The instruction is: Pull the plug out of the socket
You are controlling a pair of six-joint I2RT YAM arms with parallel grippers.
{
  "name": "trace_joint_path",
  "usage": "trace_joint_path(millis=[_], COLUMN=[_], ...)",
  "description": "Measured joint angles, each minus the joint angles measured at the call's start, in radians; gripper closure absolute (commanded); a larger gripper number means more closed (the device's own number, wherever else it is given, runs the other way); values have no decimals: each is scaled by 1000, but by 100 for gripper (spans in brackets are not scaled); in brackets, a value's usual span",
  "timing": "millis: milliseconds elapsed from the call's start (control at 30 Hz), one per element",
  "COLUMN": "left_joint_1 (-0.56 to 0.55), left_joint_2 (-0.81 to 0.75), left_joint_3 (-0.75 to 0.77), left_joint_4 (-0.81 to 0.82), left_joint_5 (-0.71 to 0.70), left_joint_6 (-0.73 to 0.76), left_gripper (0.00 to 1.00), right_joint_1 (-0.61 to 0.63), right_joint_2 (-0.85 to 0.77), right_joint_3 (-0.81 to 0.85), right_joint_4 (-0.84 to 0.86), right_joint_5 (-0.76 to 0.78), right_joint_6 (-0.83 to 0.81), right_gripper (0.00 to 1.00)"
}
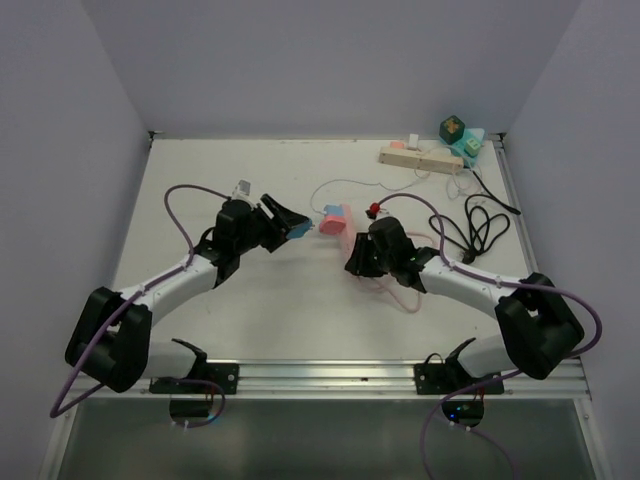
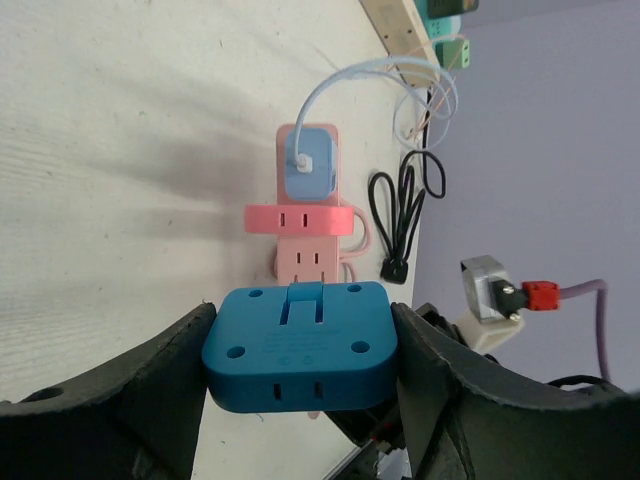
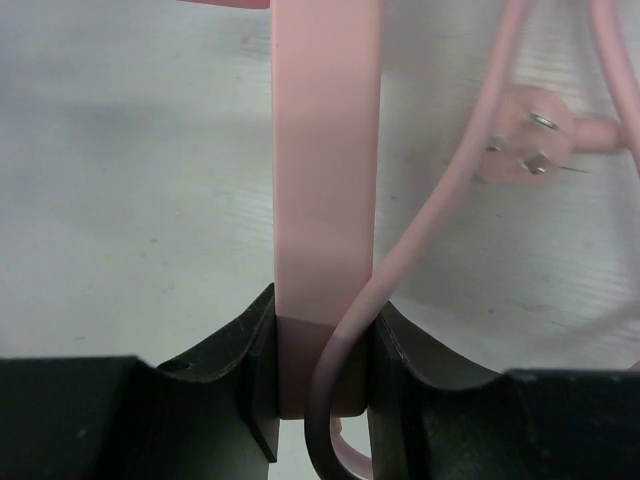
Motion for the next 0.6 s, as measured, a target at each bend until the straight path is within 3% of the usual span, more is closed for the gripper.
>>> trace_joint_path(millis=[367, 600], left_joint_1=[67, 115], left_joint_2=[-68, -21], left_joint_3=[48, 126], left_joint_4=[-134, -176], left_joint_5=[51, -92], left_joint_6=[110, 272], left_gripper=[100, 100], right_joint_1=[-43, -65], right_joint_2=[-8, -106], right_joint_3=[-12, 27], right_joint_4=[-60, -111], right_joint_5=[75, 74], right_joint_6=[13, -12], right_gripper=[100, 100])
